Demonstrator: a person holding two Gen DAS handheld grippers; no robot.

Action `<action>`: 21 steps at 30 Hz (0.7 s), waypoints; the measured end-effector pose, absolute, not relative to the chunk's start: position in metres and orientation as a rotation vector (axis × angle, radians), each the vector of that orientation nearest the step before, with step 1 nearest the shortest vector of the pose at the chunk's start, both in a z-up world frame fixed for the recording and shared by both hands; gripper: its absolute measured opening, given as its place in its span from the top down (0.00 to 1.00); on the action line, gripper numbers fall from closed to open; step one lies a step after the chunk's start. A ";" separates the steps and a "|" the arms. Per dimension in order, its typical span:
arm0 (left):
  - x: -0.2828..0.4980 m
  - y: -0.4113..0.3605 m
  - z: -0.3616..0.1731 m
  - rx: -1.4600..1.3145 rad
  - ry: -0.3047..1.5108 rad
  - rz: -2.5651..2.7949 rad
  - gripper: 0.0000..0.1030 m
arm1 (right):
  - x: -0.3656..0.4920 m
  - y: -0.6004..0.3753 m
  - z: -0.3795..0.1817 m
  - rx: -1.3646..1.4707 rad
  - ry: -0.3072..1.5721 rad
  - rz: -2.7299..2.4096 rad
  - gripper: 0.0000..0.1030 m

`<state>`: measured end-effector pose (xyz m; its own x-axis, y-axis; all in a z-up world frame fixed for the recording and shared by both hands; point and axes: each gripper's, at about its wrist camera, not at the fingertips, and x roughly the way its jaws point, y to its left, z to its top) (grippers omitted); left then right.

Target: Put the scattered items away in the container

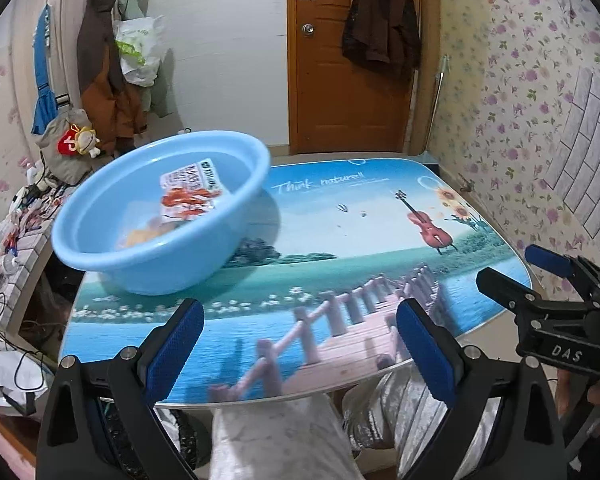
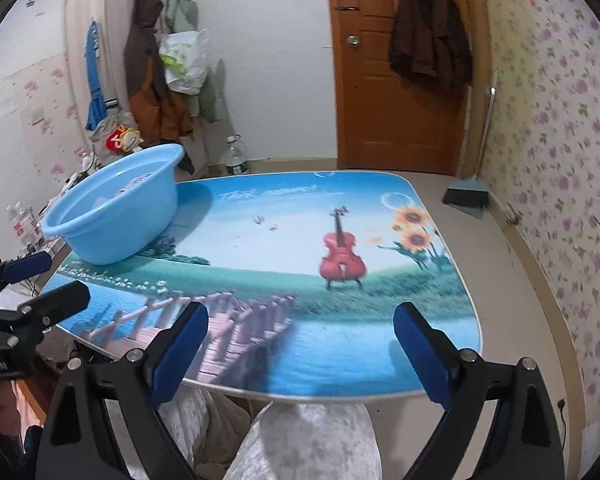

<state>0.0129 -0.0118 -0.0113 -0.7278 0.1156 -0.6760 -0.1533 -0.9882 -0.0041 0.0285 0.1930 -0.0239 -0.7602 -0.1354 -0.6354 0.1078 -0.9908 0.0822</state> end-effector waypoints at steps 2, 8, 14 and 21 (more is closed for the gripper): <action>0.012 -0.005 -0.016 -1.072 0.074 2.796 0.05 | 0.032 0.198 -0.027 1.026 -0.094 -2.862 0.08; 0.010 0.004 -0.035 -1.078 0.097 2.810 0.05 | 0.037 0.198 -0.034 0.987 -0.140 -2.903 0.08; 0.010 -0.003 -0.047 -1.060 0.104 2.862 0.05 | 0.044 0.186 -0.044 0.915 -0.074 -2.944 0.08; 0.007 -0.011 -0.061 -1.097 0.084 2.870 0.05 | 0.038 0.181 -0.059 0.958 -0.067 -2.930 0.07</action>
